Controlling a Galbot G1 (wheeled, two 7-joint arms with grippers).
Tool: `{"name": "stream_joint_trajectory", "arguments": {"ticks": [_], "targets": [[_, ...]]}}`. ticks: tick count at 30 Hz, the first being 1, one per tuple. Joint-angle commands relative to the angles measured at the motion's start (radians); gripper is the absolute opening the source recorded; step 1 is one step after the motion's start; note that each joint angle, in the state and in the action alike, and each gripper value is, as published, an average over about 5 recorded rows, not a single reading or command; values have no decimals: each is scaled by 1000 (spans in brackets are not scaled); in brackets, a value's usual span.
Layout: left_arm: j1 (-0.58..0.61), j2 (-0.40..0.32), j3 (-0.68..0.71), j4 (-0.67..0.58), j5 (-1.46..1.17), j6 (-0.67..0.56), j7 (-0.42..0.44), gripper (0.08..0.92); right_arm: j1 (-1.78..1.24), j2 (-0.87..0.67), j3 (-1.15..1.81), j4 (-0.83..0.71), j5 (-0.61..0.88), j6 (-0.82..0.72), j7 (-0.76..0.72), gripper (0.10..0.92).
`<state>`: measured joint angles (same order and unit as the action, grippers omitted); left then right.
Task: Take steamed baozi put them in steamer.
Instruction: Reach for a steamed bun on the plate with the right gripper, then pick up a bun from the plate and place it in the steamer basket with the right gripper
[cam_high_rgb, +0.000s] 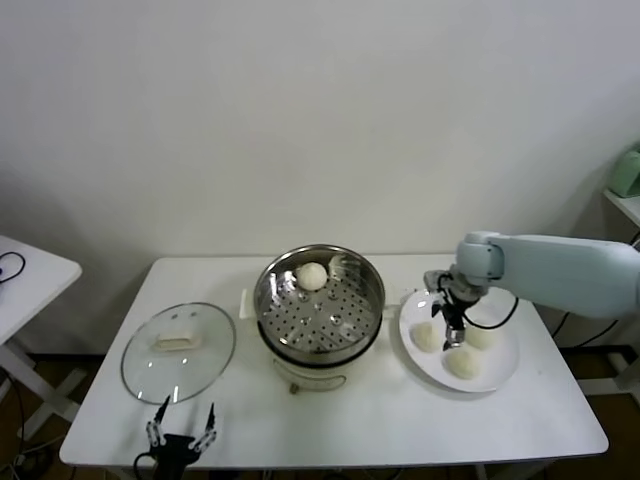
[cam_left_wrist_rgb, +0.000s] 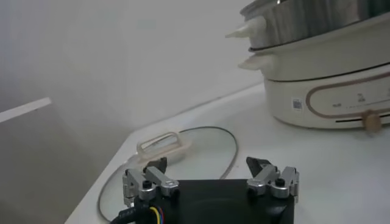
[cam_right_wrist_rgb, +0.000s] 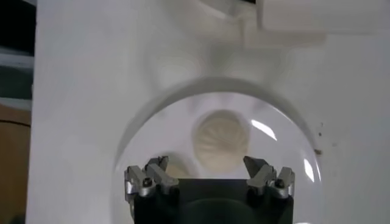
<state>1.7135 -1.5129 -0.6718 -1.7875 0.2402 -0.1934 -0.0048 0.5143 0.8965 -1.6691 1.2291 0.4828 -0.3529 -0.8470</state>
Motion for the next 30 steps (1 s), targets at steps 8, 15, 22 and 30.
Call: {"name": "stream_joint_trajectory", "arguments": {"ticks": [8, 15, 22, 30], "targets": [[-8, -1, -4, 15, 8, -4, -2, 823, -146, 62, 128, -159, -87, 0, -10, 823], [-11, 0, -7, 17, 8, -4, -4, 823, -146, 67, 134, -155, -87, 5, -25, 697], [-12, -1, -11, 18, 16, -3, -14, 823, -93, 39, 122, -101, -79, 9, -49, 586], [-4, 2, -18, 9, 19, -4, -19, 823, 249, -18, -67, 53, 25, 65, -138, 569]]}}
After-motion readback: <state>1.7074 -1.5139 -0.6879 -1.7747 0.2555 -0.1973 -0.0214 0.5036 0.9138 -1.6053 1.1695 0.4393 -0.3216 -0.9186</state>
